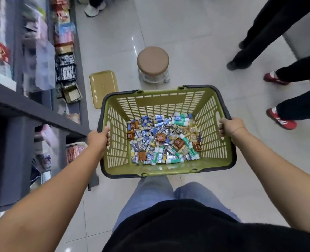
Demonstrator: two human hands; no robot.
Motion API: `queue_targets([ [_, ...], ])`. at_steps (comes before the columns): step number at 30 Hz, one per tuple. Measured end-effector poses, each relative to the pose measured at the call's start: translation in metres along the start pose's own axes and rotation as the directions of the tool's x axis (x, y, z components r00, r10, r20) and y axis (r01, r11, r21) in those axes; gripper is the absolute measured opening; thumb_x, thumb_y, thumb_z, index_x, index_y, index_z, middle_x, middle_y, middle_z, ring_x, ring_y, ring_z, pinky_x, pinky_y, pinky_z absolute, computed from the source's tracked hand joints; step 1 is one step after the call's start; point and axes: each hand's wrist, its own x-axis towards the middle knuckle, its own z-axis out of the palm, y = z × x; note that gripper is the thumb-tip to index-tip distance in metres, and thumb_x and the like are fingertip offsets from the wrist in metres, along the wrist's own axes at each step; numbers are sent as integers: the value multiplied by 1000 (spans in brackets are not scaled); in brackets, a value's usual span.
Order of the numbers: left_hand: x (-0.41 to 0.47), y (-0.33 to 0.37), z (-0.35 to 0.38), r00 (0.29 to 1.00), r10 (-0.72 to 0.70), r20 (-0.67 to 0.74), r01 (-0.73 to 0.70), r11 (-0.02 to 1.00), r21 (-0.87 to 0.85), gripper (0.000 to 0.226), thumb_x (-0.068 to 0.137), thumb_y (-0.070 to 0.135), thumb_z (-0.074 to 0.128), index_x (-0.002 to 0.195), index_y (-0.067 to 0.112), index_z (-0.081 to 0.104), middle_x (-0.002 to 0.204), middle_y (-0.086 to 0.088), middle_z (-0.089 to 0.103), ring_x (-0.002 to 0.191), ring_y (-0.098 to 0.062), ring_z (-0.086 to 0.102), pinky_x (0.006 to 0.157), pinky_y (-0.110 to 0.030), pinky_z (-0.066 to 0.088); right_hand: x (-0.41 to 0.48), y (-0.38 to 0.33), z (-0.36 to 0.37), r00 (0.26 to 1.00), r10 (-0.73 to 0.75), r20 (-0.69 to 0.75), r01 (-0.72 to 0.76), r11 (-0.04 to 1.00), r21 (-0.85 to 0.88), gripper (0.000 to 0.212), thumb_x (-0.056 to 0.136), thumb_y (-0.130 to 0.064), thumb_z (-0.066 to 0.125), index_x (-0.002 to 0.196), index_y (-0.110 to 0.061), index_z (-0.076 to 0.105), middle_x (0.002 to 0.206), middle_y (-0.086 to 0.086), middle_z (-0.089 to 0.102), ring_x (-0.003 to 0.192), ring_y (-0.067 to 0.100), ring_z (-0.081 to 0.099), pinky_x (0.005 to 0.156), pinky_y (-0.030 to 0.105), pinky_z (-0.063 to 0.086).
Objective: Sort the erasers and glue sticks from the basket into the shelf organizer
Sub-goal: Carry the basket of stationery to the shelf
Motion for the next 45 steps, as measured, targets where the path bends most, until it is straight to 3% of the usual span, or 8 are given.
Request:
queue_targets([
  [7, 40, 78, 45, 990, -60, -124, 47, 993, -107, 15, 91, 21, 60, 82, 8, 58, 61, -3, 53, 49, -15, 43, 50, -30, 38, 105, -126, 27, 992, -49, 118, 60, 994, -93, 15, 94, -12, 49, 79, -11, 51, 63, 6, 51, 49, 18, 41, 48, 28, 39],
  [10, 59, 106, 65, 980, -95, -178, 60, 980, -188, 19, 93, 19, 58, 102, 3, 60, 63, -3, 53, 49, -14, 42, 49, -28, 38, 149, -183, 44, 978, -80, 192, 110, 982, -150, 16, 94, -12, 49, 78, -12, 51, 64, 6, 52, 50, 18, 42, 49, 29, 40],
  [13, 77, 128, 87, 957, -155, -246, 85, 958, -276, 48, 94, 21, 59, 134, -4, 48, 65, -3, 53, 48, -12, 42, 47, -25, 38, 190, -239, 63, 955, -130, 268, 189, 960, -206, 11, 94, -10, 49, 83, -9, 51, 65, 9, 51, 51, 20, 42, 49, 30, 41],
  [18, 96, 160, 124, 910, -233, -343, 92, 920, -381, 61, 93, 24, 60, 141, -7, 39, 63, -1, 54, 46, -10, 43, 44, -22, 39, 253, -340, 102, 897, -188, 399, 325, 894, -310, 6, 95, -12, 49, 96, -7, 53, 67, 9, 54, 54, 20, 47, 54, 34, 45],
  [22, 106, 182, 151, 860, -312, -404, 97, 876, -472, 28, 95, 22, 58, 115, 2, 58, 64, -3, 51, 48, -11, 41, 41, -21, 38, 288, -411, 145, 844, -226, 487, 439, 813, -384, 13, 94, -17, 49, 102, -9, 55, 71, 8, 57, 58, 21, 51, 65, 39, 51],
  [27, 130, 201, 162, 783, -404, -473, 88, 824, -559, 11, 94, 18, 58, 95, 6, 57, 64, -4, 51, 48, -13, 40, 44, -24, 37, 304, -477, 218, 770, -233, 594, 540, 735, -411, 11, 95, -12, 48, 103, -7, 54, 72, 10, 53, 54, 20, 47, 49, 29, 45],
  [30, 148, 208, 158, 747, -459, -481, 94, 790, -606, 17, 94, 16, 57, 80, 7, 55, 65, -5, 51, 50, -14, 41, 47, -26, 37, 308, -503, 269, 728, -235, 643, 586, 701, -407, 9, 95, -9, 48, 102, -5, 53, 68, 10, 51, 50, 19, 44, 46, 27, 40],
  [45, 270, 284, 81, 563, -653, -506, 65, 646, -761, 26, 93, 14, 58, 68, 9, 52, 61, -8, 50, 47, -19, 42, 46, -30, 38, 291, -634, 516, 579, -213, 787, 746, 528, -406, 14, 96, -18, 51, 103, -6, 54, 67, 9, 53, 53, 23, 49, 55, 34, 48],
])
